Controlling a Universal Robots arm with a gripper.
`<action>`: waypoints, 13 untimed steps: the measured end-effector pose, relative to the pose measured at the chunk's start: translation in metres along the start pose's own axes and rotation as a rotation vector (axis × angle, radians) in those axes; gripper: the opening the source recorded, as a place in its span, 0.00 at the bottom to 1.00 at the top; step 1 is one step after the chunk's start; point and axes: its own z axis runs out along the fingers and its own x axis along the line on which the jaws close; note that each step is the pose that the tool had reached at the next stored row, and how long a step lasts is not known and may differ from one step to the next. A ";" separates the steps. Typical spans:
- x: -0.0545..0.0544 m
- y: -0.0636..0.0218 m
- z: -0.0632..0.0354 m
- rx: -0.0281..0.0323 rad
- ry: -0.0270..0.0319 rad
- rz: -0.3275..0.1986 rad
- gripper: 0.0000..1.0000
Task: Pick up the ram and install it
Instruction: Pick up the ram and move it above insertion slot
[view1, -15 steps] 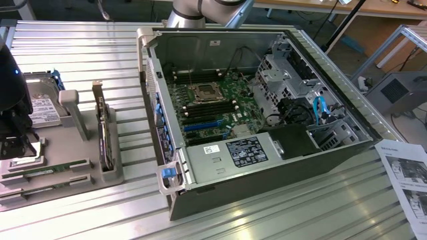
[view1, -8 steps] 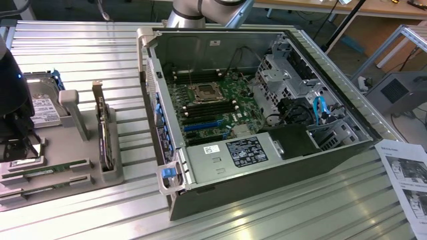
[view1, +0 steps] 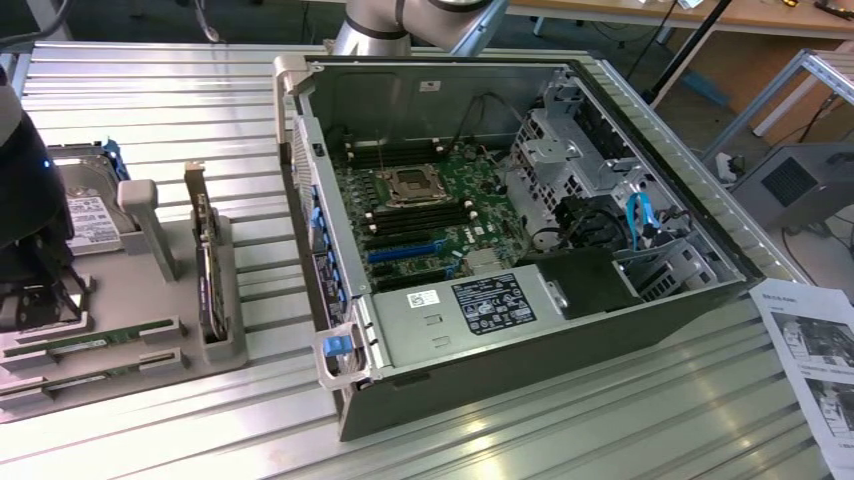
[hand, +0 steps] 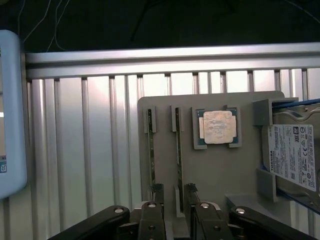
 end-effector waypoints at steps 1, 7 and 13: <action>0.000 0.0000 0.0007 -0.0001 0.0001 0.000 0.30; 0.000 -0.0002 0.0055 0.0000 0.0001 0.000 0.30; 0.000 -0.0004 0.0104 -0.0001 0.0001 -0.001 0.30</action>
